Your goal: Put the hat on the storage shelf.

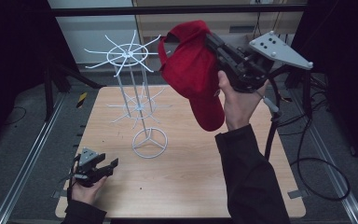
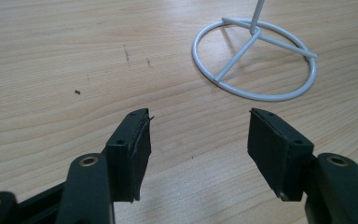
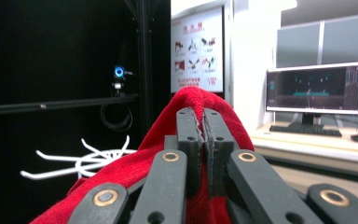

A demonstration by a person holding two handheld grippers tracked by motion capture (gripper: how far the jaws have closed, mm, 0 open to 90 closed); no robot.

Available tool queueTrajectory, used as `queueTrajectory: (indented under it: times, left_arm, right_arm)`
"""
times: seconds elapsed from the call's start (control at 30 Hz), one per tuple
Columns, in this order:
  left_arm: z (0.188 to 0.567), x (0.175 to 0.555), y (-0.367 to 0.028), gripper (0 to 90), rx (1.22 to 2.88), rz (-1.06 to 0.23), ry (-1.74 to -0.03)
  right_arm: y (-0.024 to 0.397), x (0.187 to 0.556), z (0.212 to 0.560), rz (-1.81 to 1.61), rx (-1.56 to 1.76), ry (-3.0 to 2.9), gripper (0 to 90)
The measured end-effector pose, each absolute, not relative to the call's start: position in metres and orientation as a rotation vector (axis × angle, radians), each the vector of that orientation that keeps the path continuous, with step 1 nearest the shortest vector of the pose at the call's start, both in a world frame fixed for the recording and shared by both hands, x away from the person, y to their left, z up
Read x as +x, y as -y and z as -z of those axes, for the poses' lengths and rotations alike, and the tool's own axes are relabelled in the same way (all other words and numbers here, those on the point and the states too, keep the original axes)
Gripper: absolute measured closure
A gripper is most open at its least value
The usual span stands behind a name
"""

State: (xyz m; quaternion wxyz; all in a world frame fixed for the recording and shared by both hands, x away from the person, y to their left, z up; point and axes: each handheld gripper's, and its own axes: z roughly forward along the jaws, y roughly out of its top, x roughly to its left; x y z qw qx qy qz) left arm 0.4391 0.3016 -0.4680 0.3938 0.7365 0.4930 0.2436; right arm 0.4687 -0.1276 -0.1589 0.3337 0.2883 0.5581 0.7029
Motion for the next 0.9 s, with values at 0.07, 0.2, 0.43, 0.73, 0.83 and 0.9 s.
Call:
queueTrajectory:
  times: [0.07, 0.2, 0.43, 0.73, 0.83, 0.9]
  left_arm:
    - [0.468, 0.439, -0.302, 39.2, 1.869, -0.617, -1.252]
    - [0.468, 0.439, -0.301, 39.1, 1.867, -0.619, -1.251]
    - [0.469, 0.439, -0.300, 39.1, 1.872, -0.618, -1.253]
    - [0.469, 0.439, -0.300, 39.0, 1.874, -0.617, -1.252]
    - [0.469, 0.439, -0.300, 39.0, 1.874, -0.615, -1.253]
    - [0.469, 0.440, -0.300, 39.0, 1.874, -0.613, -1.252]
  right_arm:
    - [0.124, 0.475, 0.168, -1.828, 0.770, -1.479, 87.6]
    - [0.125, 0.482, 0.188, -1.808, 0.809, -1.515, 87.4]
    - [0.129, 0.488, 0.221, -1.795, 0.856, -1.609, 86.3]
    - [0.116, 0.496, 0.260, -1.740, 0.890, -1.766, 85.2]
    - [0.114, 0.498, 0.265, -1.721, 0.892, -1.792, 85.3]
    - [0.112, 0.499, 0.268, -1.713, 0.892, -1.803, 84.4]
